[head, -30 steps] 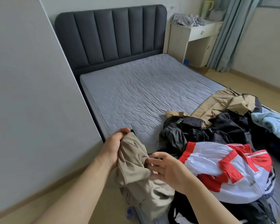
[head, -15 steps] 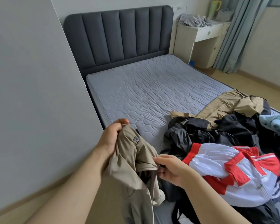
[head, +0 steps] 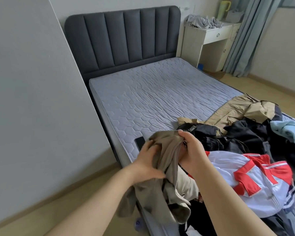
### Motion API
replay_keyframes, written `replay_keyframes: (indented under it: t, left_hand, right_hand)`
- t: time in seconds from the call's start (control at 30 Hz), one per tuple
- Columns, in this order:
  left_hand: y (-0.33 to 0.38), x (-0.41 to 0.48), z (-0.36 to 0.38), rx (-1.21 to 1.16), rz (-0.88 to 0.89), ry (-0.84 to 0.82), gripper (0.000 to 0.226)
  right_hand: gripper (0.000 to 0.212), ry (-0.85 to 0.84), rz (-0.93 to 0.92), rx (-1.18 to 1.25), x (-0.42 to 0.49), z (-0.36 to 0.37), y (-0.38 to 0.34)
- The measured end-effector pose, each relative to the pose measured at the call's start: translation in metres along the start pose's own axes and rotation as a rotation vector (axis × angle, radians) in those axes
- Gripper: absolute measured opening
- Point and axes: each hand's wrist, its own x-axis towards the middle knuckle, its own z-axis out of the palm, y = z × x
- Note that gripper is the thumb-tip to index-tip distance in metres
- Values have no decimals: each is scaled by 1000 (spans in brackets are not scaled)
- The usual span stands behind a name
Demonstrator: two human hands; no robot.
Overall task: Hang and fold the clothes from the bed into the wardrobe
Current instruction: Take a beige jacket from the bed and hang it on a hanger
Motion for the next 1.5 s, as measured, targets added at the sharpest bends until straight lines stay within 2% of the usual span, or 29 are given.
replay_keyframes:
  t: [0.07,0.1,0.17,0.2,0.27,0.33,0.37,0.43,0.5,0.53,0.57,0.63,0.67,0.7,0.73,0.8,0.83,0.9,0.97,1.1,1.17,1.23,1.27,1.33,1.43,1.5]
  left_hand:
    - [-2,2,15,38,15,24,88]
    - [-5,4,21,8,27,86,75]
    - [-7,8,26,-22,54,216,26]
    - [-8,10,25,-50,26,266,8]
    - [-8,15,19,-191,-106,360,18]
    - [-6,19,4,-301,-226,511,28]
    - [-2,21,-6,-323,-239,586,29]
    - [8,23,-26,-447,-153,653,27]
    - [24,21,-45,-557,-1,583,31]
    - [32,21,-52,-528,75,520,32]
    - [42,20,-58,-467,144,449,30]
    - [58,19,-62,-363,254,320,28]
    - [66,20,-63,-341,286,270,27]
    - [73,20,-62,-328,306,240,26]
    - [76,20,-62,-322,317,233,25]
    - [77,19,-63,-347,323,275,25]
    - [74,18,-63,-375,312,304,26]
    - [64,16,-64,-402,268,341,32]
    - [48,10,-60,-428,183,296,40]
    - [16,-2,-51,-686,36,-41,46]
    - [2,-6,-47,-562,-34,-140,46]
    - [-12,-4,-40,-281,-126,-147,36]
    - [-20,0,-35,-198,-168,-102,27]
    - [-27,6,-30,-267,-241,80,9]
    - [-19,10,-42,-535,-298,468,22]
    - [-8,14,-57,-542,-262,649,17]
  right_hand:
    - [36,-32,-13,35,-2,4,-4]
    - [39,-59,-14,49,-5,7,-7]
    - [42,-94,-35,62,-8,9,-12]
    - [35,-85,-54,73,-8,8,-14]
    - [18,-5,-91,116,-5,3,-20]
    - [12,150,-126,65,2,-9,-23]
    - [11,232,-132,-61,5,-15,-23]
    - [8,317,-101,-451,8,-26,-16]
    - [13,315,-79,-853,12,-32,-3]
    - [15,297,-95,-994,11,-32,4]
    - [23,266,-126,-1107,10,-29,9]
    - [73,139,-225,-1316,12,-22,14]
    - [81,37,-251,-1380,12,-16,16]
    - [73,-69,-277,-1390,11,-10,19]
    - [55,-141,-266,-1341,10,-4,22]
    - [18,-137,-226,-1080,5,2,26]
    - [11,-83,-225,-935,4,2,26]
    - [24,-27,-216,-642,6,-1,24]
    - [32,-66,-217,-439,5,0,18]
    - [31,-179,-243,-252,3,10,4]
    - [29,-283,-304,-216,0,14,-3]
    - [28,-352,-295,-129,-3,14,-12]
    - [29,-345,-243,-59,-3,13,-16]
    - [27,-299,-221,-31,-4,8,-22]
    - [32,-127,-367,-271,-4,-1,-27]
    - [26,36,-387,-520,-8,-5,-24]
